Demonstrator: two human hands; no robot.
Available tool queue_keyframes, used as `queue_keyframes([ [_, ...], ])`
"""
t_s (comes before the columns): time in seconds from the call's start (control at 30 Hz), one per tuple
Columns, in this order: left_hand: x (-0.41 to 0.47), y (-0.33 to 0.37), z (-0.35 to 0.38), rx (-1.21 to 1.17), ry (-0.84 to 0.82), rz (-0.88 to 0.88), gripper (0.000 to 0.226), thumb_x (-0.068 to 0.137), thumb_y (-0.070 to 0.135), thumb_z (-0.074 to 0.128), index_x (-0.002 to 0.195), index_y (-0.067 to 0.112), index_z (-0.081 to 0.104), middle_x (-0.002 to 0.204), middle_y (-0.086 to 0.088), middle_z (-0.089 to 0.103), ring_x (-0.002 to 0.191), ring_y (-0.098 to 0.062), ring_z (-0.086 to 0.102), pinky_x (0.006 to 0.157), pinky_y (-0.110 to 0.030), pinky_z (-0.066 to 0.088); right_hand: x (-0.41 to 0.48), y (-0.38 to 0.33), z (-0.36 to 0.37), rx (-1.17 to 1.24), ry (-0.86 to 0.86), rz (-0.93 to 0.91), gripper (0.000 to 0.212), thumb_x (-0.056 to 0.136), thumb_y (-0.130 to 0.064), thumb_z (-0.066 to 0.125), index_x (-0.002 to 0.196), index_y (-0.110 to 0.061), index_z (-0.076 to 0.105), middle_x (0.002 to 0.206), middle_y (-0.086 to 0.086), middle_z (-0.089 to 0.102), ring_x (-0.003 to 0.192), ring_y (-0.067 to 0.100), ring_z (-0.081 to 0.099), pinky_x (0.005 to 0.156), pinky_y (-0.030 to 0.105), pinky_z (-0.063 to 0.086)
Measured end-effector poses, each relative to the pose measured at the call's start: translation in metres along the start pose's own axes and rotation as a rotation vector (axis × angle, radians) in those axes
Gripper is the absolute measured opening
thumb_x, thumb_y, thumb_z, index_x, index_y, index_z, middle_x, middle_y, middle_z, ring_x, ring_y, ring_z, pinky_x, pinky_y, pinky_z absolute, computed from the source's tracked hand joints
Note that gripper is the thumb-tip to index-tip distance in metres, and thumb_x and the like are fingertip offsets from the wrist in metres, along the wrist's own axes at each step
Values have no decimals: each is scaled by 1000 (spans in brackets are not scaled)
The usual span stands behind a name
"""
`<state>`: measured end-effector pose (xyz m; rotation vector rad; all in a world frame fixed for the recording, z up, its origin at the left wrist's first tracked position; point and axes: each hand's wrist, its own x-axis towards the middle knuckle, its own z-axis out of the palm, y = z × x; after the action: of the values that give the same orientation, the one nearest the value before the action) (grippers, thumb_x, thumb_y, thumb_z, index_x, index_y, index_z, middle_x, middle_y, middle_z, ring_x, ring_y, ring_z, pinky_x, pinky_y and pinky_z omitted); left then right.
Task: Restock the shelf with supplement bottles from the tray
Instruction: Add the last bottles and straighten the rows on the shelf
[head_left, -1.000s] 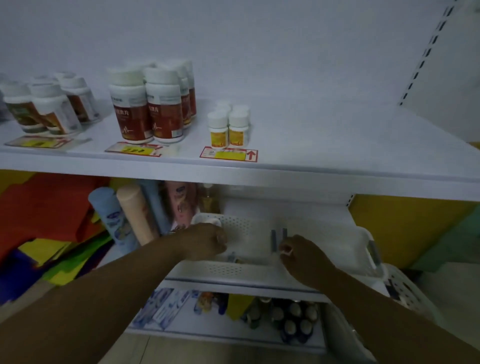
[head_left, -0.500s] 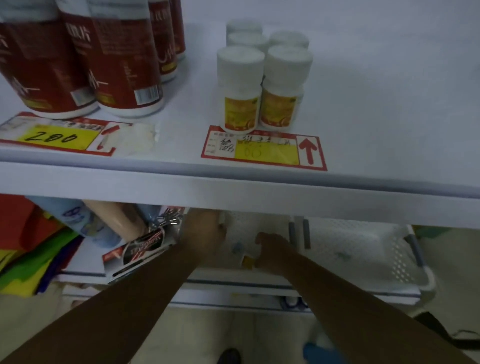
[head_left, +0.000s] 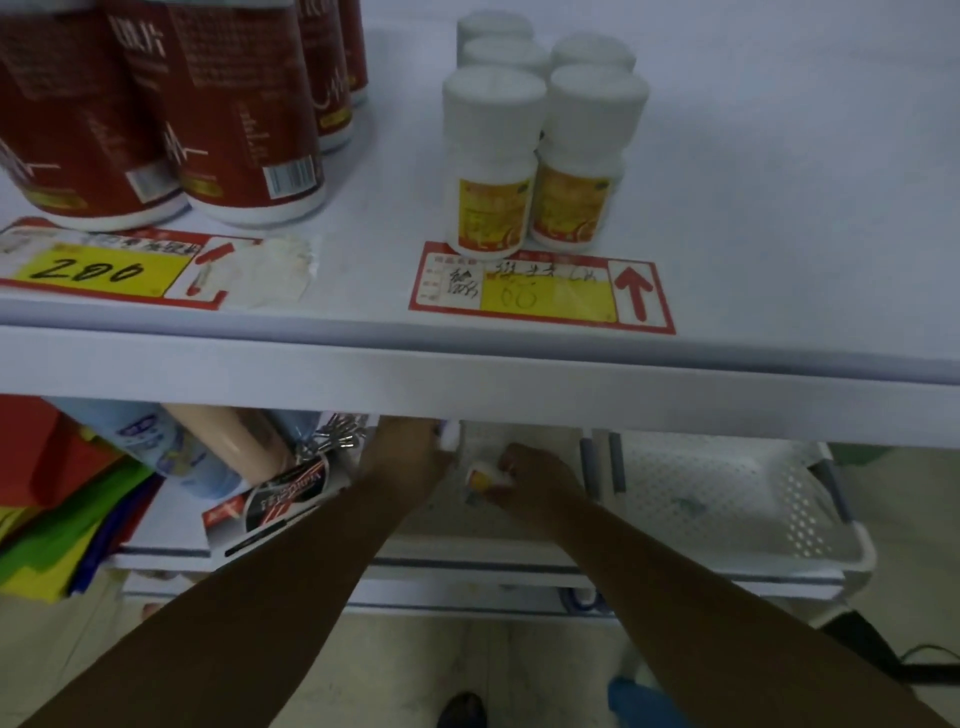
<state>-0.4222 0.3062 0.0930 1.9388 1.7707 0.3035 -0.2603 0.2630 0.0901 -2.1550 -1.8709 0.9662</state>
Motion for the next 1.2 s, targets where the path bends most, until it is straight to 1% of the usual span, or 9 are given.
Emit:
queue_keyframes([
  [0.1,-11,16,-15,-285,17,77,23,79,32,63,88,11,69,89,-7,70,89,-22,65,88,-34,50,-22,5,-13,319,93,-28,23,76,-37,70,92,-23,62,85,-1,62,73,10,57,62,22,44],
  [0.27,-61,42,-51,-727,22,80,37,74,1,75,106,15,61,101,-2,65,94,-18,62,75,-17,51,-77,11,-46,768,46,24,23,80,-19,72,100,-10,66,90,7,61,73,14,61,53,14,49],
  [0.37,-101,54,-68,-839,-38,52,39,79,2,70,113,19,58,111,-8,64,94,-21,63,78,-31,51,-119,10,-66,780,35,-11,32,75,-20,76,104,-11,65,98,10,64,81,17,63,58,18,50],
  [0.47,-145,70,-82,-964,-94,30,36,84,7,65,115,24,59,115,-10,63,99,-25,63,83,-36,50,-166,8,-82,851,62,-67,25,75,-17,76,97,-13,63,95,11,64,67,10,62,53,17,51],
  [0.6,-200,87,-98,-1006,-121,146,34,84,3,63,112,23,62,100,2,73,86,-12,69,67,-21,54,-225,-2,-103,798,104,-247,19,76,-10,75,86,-15,59,76,6,63,51,7,61,50,22,52],
  [0.73,-244,96,-116,-991,-72,213,32,87,3,61,112,22,60,70,19,72,59,3,65,53,-13,48,-270,-19,-126,760,160,-352,18,76,-3,72,90,-11,62,78,9,64,57,15,64,55,27,56],
  [0.9,-263,105,-150,-1046,39,239,32,84,9,65,110,27,63,99,-2,75,93,-24,70,85,-44,56,-301,-45,-155,931,81,-380,19,83,5,60,96,-9,63,84,16,63,57,15,65,54,24,56],
  [1.03,-255,120,-188,-1058,82,387,43,76,12,70,115,26,60,87,0,76,77,-11,70,64,-23,55,-301,-70,-196,927,160,-487,21,84,1,60,97,-15,67,79,12,69,62,16,66,58,25,57],
  [1.2,-218,136,-238,-1126,249,460,37,80,6,66,112,23,57,96,5,74,77,-2,70,57,-14,52,-260,-112,-257,864,381,-565,23,82,-6,67,102,-17,64,72,0,72,60,13,69,55,24,57],
])
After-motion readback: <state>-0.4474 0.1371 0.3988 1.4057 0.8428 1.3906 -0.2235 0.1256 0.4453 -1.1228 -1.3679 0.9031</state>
